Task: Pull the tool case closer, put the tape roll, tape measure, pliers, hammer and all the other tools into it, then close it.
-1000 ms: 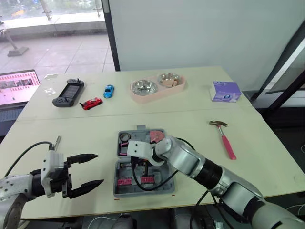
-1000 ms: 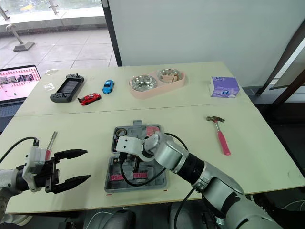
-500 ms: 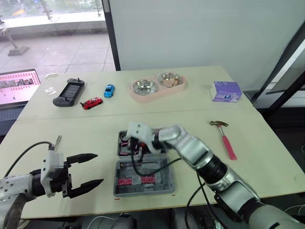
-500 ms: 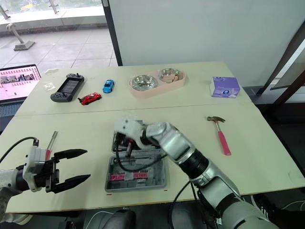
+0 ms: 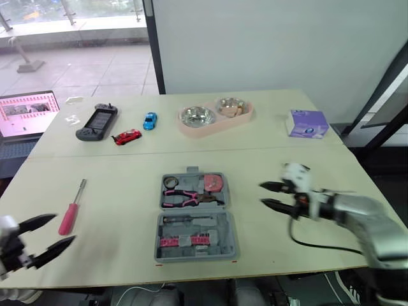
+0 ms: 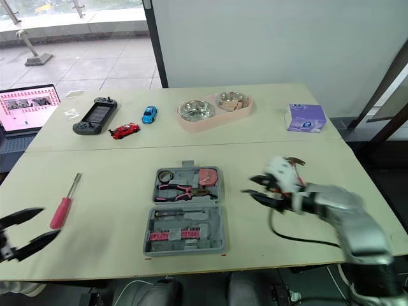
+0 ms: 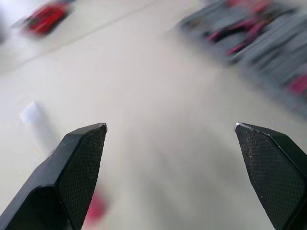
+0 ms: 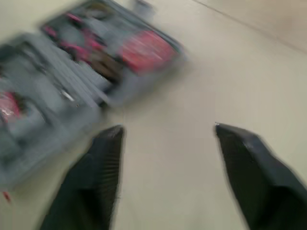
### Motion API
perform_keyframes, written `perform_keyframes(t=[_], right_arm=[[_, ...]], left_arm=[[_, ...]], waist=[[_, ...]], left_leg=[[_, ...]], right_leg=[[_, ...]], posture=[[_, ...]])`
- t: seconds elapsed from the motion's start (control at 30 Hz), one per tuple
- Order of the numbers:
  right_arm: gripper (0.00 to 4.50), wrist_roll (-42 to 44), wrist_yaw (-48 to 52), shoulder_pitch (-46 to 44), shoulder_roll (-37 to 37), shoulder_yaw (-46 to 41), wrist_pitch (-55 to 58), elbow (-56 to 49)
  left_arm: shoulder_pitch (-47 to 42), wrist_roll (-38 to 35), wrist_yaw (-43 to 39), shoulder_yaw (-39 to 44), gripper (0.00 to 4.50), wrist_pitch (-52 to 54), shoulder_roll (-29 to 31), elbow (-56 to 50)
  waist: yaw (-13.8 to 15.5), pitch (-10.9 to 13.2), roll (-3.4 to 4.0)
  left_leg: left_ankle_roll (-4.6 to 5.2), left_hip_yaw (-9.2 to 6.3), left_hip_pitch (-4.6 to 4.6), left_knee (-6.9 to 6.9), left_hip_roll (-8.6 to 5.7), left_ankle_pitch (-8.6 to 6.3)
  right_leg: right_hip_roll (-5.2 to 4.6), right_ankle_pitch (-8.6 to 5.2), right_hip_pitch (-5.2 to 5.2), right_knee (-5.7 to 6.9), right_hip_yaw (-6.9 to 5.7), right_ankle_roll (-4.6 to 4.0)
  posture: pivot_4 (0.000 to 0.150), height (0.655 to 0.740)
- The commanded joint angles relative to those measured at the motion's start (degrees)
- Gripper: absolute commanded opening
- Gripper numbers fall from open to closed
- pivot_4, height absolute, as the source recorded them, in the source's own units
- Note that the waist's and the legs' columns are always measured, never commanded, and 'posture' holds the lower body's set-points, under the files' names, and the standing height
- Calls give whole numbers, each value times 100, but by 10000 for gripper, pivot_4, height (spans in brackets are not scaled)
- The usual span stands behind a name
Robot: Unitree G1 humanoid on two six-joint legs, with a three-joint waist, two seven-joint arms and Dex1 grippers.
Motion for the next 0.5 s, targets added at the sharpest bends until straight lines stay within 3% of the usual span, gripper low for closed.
perform_keyframes(t=[0.03,0.23,0.5], right_arm=[[44481,240,-28,428,-175,-1203,-618,474],[44481,322,-101,1215,-154,-1961,-1156,1075],[44481,329,-342,1482,-98,-1907,-1600,1421]], left_arm=[[51,-15,111,766,45000,-442,185,1228],[-74,88,88,961,45000,-1081,489,2684],[-398,112,68,782,45000,-1454,577,3368]], waist=[[8,-1,-3],[14,-3,-8],[-9,-5,-7]], left_leg=[[0,0,3,1,0,0],[0,-1,9,0,1,0],[0,0,13,-1,1,0]], right_leg=[[0,-1,5,0,0,-1],[0,-4,11,0,0,0],[-1,-3,12,3,1,1]], posture=[[1500,7360],[1500,7360],[1500,7360]])
